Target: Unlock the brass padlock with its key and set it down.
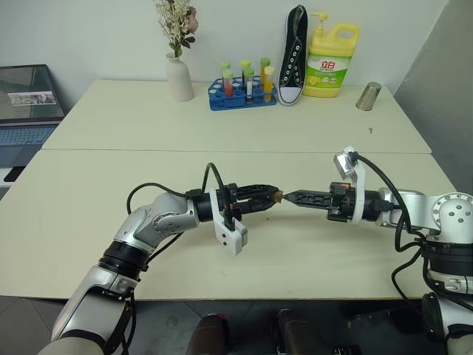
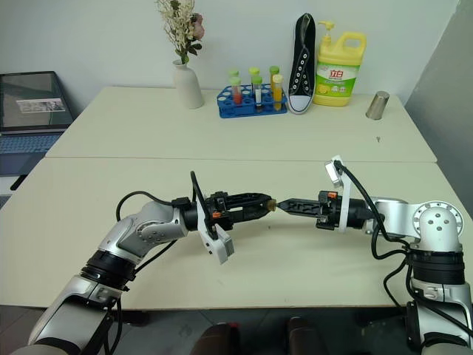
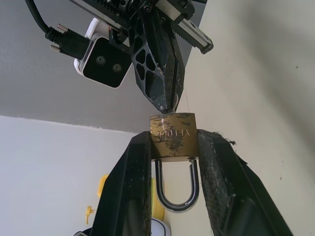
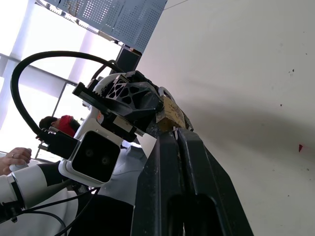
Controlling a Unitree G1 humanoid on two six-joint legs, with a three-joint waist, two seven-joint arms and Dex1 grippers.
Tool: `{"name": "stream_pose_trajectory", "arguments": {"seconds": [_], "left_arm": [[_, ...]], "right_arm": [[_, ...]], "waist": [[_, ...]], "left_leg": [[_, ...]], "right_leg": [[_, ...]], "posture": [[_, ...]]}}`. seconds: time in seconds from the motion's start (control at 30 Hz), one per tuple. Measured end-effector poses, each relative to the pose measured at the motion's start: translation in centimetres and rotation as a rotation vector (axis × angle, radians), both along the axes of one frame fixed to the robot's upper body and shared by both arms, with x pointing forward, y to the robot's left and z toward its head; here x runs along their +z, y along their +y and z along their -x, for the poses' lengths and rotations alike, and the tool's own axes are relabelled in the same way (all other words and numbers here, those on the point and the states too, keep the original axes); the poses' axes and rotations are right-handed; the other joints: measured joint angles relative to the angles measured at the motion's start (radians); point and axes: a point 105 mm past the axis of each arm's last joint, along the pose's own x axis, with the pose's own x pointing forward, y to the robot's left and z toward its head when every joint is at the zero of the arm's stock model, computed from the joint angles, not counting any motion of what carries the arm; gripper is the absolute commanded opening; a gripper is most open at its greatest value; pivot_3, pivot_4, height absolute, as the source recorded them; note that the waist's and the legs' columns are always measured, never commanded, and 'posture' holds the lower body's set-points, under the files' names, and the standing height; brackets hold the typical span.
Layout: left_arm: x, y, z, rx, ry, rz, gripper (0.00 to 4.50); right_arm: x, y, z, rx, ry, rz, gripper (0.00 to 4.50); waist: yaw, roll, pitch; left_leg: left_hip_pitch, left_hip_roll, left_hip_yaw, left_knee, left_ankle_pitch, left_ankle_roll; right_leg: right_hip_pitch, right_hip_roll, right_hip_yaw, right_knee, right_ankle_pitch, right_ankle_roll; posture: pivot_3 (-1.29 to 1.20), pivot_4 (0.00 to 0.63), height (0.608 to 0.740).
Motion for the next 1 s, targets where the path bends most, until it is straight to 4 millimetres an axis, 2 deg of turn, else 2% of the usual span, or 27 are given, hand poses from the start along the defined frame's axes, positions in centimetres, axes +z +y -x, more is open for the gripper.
{"name": "stream_pose_trajectory", "arguments": {"seconds": [0.03, 0.07, 0.17, 0.33, 0.43, 0.5, 0.67, 1.0], "left_arm": [[0.0, 0.0, 0.0, 0.000, 0.000, 0.000, 0.96], [0.0, 0.0, 0.0, -0.002, 0.000, 0.001, 0.96], [-0.1, -0.1, 0.1, -0.006, 0.005, -0.003, 0.96], [-0.4, 0.0, -0.1, 0.011, 0.020, -0.006, 0.96], [-0.4, 0.1, -0.2, 0.017, 0.024, -0.007, 0.96], [-0.5, 0.1, -0.2, 0.019, 0.026, -0.008, 0.96], [-0.5, 0.0, -0.1, 0.015, 0.029, -0.003, 0.96], [-0.7, -0.2, 0.0, 0.003, 0.040, 0.000, 0.96]], "right_arm": [[0.1, 0.0, 0.1, 0.000, -0.015, 0.012, 0.00], [0.1, 0.0, 0.2, 0.000, -0.037, 0.028, 0.18], [0.4, 0.3, 0.9, 0.027, -0.159, 0.109, 0.91], [-0.7, 0.0, 2.7, 0.112, -0.333, 0.245, 2.75], [-1.3, -0.5, 3.0, 0.126, -0.419, 0.292, 3.97], [-1.3, -0.7, 2.7, 0.103, -0.470, 0.293, 4.49], [-1.2, -0.2, 1.4, 0.015, -0.557, 0.274, 4.50], [-0.9, 1.7, 0.4, 0.006, -0.512, 0.155, 4.50]], "waist": [[0.000, 0.000, 0.000], [0.000, 0.000, 0.000], [0.000, 0.000, 0.000], [0.001, 0.000, 0.000], [0.001, 0.000, 0.000], [0.001, 0.000, 0.000], [-0.001, 0.000, 0.000], [0.001, 0.000, 0.000]], "left_leg": [[0.000, 0.000, 0.000, 0.000, 0.000, 0.000], [0.000, 0.000, 0.000, 0.000, 0.000, 0.000], [-0.001, 0.000, -0.001, 0.000, 0.000, 0.000], [-0.001, 0.000, -0.001, 0.000, 0.000, 0.000], [0.000, 0.000, -0.001, 0.000, 0.000, 0.000], [0.000, 0.000, -0.001, 0.000, 0.000, 0.000], [0.000, 0.000, -0.001, 0.000, 0.000, 0.000], [0.000, 0.000, -0.001, 0.000, 0.000, 0.000]], "right_leg": [[0.000, 0.000, 0.000, 0.000, 0.000, 0.000], [0.000, 0.000, 0.000, 0.000, 0.000, 0.000], [-0.001, 0.000, -0.001, 0.000, -0.001, 0.002], [-0.001, 0.000, -0.001, -0.001, -0.003, 0.005], [-0.001, 0.000, -0.001, -0.001, -0.003, 0.005], [-0.001, 0.000, -0.001, 0.000, -0.003, 0.005], [-0.001, 0.000, -0.001, 0.000, -0.003, 0.005], [0.000, 0.000, -0.001, 0.000, 0.000, 0.000]], "posture": [[0.00, 0.150, 0.740], [0.00, 0.150, 0.740], [0.00, 0.150, 0.740], [0.00, 0.150, 0.740], [0.00, 0.150, 0.740], [0.00, 0.150, 0.740], [0.00, 0.150, 0.740], [0.00, 0.150, 0.740]]}}
